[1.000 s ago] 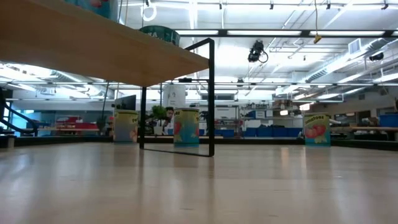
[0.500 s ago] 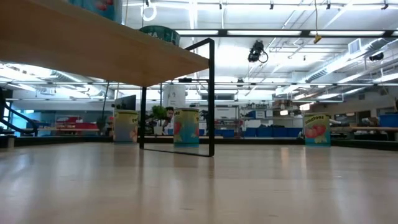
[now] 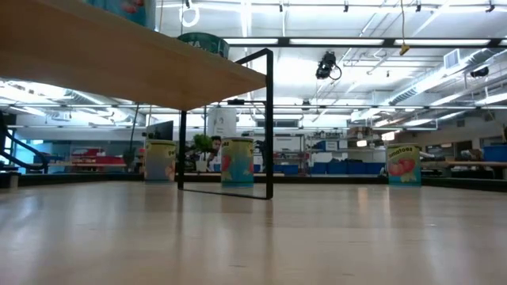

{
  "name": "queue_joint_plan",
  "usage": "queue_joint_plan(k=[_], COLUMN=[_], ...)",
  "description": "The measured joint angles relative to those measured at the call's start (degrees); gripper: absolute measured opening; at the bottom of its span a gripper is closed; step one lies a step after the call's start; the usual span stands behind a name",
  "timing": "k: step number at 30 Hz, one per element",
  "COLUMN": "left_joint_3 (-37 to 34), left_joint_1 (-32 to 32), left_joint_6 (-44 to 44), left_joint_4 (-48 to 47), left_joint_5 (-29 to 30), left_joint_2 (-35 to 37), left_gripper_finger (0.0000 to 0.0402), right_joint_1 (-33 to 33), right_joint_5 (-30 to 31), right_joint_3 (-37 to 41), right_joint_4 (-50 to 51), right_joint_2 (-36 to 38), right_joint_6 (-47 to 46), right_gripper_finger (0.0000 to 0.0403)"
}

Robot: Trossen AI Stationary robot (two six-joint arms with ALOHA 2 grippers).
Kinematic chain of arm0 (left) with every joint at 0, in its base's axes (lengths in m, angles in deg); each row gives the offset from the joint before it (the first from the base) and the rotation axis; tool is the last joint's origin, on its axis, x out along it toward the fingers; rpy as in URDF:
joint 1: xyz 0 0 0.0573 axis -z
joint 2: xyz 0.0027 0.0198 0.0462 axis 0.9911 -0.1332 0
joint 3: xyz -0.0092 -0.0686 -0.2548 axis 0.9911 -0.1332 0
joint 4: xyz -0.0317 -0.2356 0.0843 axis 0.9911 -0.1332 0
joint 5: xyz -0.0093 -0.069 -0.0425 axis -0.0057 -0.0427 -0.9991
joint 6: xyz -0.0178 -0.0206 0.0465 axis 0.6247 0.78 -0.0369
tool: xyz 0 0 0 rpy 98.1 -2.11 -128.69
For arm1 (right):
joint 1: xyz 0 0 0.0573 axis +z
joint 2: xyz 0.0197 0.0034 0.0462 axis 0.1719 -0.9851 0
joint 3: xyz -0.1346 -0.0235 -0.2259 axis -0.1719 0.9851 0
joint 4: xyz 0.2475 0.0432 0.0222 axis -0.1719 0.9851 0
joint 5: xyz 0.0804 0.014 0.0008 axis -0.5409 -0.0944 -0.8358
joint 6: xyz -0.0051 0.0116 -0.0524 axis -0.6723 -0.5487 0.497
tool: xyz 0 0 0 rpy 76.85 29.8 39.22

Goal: Pick and place cans onto a shelf
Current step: Put the canned carrots on the shelf

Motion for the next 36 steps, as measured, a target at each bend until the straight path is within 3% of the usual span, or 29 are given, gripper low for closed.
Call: queue_joint_plan(k=[8, 15, 19, 26, 30, 36], left_joint_3=[1.0, 1.0, 1.0, 1.0, 1.0, 1.0], left_joint_1=[-3.3, -8.3, -10.3, -12.2, -12.7, -12.5], left_joint_6=[-21.1, -23.8, -23.8, -23.3, -12.4, 0.9], left_joint_4=[16.2, 19.7, 20.3, 20.3, 17.1, 0.8], left_joint_5=[2.8, 3.0, 3.0, 2.9, 1.9, -0.9], left_joint_2=[0.0, 0.0, 0.0, 0.0, 0.0, 0.5], left_gripper_finger=[0.0023, 0.0023, 0.0023, 0.0023, 0.0023, 0.0023], right_joint_1=[1.4, 2.9, 6.6, 12.8, 14.8, 16.4], right_joint_5=[-7.1, -14.6, -19.7, -21.3, -22.6, -20.1], right_joint_3=[0.0, 0.0, 0.2, 5.3, 8.9, 10.9], right_joint_4=[16.5, 50.2, 63.5, 65.5, 63.7, 64.2], right_joint_2=[9.2, 11.8, 11.6, 12.2, 12.2, 12.9], right_joint_6=[-14.7, -35.8, -48.3, -64.6, -69.5, -72.8], right_gripper_finger=[0.0326, 0.0374, 0.0386, 0.0389, 0.039, 0.039])
